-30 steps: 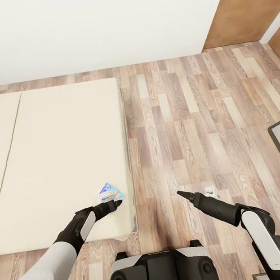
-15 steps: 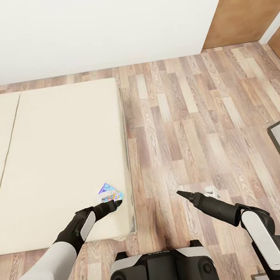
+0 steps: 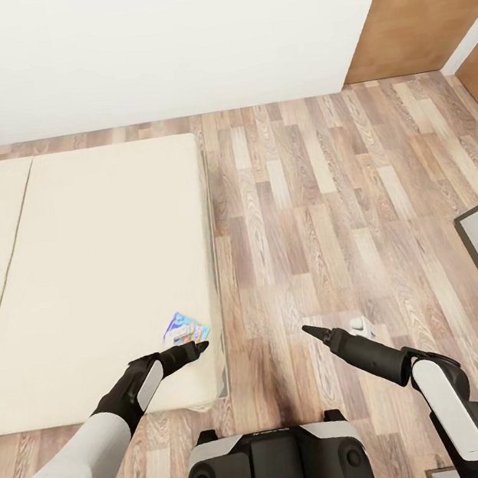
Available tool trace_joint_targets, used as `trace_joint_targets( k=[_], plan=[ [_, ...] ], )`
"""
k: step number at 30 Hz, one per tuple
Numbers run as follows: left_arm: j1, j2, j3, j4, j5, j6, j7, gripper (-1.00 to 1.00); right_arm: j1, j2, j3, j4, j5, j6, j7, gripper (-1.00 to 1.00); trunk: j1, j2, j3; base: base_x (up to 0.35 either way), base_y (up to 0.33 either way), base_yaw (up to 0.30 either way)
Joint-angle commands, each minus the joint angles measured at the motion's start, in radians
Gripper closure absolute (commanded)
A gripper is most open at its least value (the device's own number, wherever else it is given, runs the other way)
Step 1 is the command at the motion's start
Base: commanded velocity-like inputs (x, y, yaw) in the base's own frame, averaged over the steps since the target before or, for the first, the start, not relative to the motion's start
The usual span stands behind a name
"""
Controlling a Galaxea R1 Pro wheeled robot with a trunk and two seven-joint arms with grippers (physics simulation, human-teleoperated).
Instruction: Put all the toys in the child's room - the three board games (two on the bed and one on the table), the two jigsaw puzzles on the table, and the tennis ball on the table - inside the toy box on the table in the child's room.
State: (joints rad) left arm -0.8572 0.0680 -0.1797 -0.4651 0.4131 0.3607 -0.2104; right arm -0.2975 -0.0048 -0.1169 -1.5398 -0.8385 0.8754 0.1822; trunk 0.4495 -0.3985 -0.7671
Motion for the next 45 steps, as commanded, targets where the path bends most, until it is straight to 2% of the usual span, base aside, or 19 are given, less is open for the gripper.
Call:
trace_joint_targets(
  k=[1,38,45],
  plan=[
    [0.000,0.001,-0.004,-0.001,0.006,0.004,0.000,-1.00,0.000,0.000,-0.002,0.000,0.007,0.005,0.008,-1.00,0.001,-0.001,-0.001,0.000,0.000,0.000],
    [0.000,0.003,-0.004,-0.001,0.006,0.004,-0.001,-1.00,0.000,0.000,-0.001,0.000,0.007,0.005,0.008,-1.00,0.001,-0.001,-0.001,0.000,-0.043,0.000],
    [0.000,0.005,-0.004,-0.001,0.006,0.004,-0.001,-1.00,0.000,0.000,-0.001,0.000,0.007,0.005,0.008,-1.00,0.001,-0.001,-0.001,0.000,-0.146,0.000]
  ],
)
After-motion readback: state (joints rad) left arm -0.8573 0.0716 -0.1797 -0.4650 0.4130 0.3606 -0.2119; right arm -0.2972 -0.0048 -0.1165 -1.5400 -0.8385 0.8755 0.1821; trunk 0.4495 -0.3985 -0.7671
